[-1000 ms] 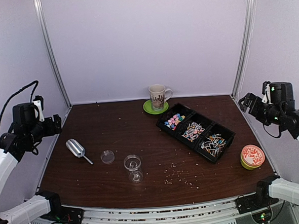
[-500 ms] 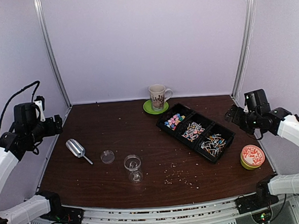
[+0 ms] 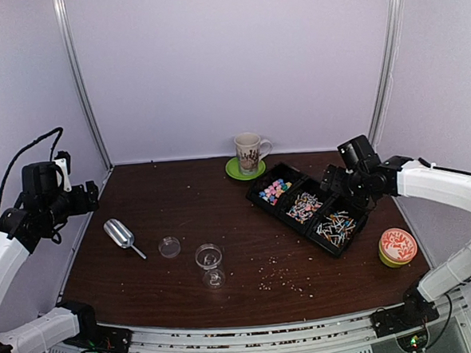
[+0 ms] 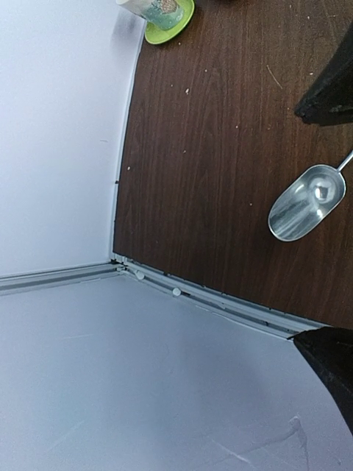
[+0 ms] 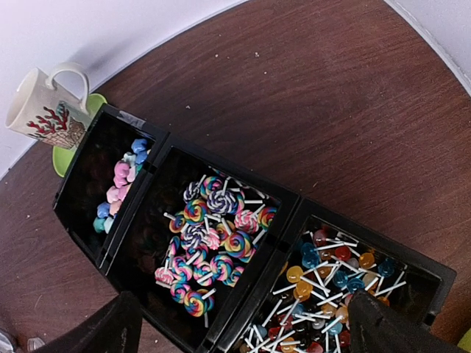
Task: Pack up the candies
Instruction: Adjust the plate at the center of the board.
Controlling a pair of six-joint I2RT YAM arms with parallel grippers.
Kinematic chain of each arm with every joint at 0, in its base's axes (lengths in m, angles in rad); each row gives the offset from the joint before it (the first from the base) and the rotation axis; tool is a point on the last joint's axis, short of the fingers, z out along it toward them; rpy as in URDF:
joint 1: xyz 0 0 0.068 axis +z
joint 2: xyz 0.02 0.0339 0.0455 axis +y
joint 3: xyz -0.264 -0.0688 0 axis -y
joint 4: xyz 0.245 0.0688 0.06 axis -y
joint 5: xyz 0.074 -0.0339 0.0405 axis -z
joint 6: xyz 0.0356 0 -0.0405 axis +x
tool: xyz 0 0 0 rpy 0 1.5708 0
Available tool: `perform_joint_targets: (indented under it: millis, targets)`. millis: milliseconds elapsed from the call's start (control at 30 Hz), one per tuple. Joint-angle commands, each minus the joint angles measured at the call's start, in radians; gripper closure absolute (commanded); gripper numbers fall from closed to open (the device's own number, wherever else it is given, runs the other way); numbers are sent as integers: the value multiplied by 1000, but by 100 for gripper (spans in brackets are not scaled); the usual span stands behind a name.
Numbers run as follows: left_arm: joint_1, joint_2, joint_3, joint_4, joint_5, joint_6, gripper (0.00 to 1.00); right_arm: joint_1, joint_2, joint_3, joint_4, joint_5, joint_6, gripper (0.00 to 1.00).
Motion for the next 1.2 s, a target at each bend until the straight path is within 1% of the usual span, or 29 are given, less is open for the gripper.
perform_joint_targets:
  millis: [0,233,467,600,700,933,1067,1167]
  targets:
    - [9,-2,-3,13,14,-10,2,13,88,60,4,61,28,3]
    - [9,-3,-3,14,18,-10,2,13,193,100,18,64,43,6]
    - [10,-6,-3,13,22,-10,2,15,303,149,-17,91,47,9]
    - [9,-5,-3,13,24,-10,2,16,340,150,-11,88,58,12]
    - [9,-6,-4,13,25,-10,2,18,354,149,-5,87,58,17]
    - [9,-8,-4,14,27,-10,2,28,364,148,0,92,48,34]
    - [9,-11,-5,15,26,-10,2,37,365,149,-8,97,34,40]
    - [9,-11,-5,14,24,-10,2,46,363,147,-10,106,23,42]
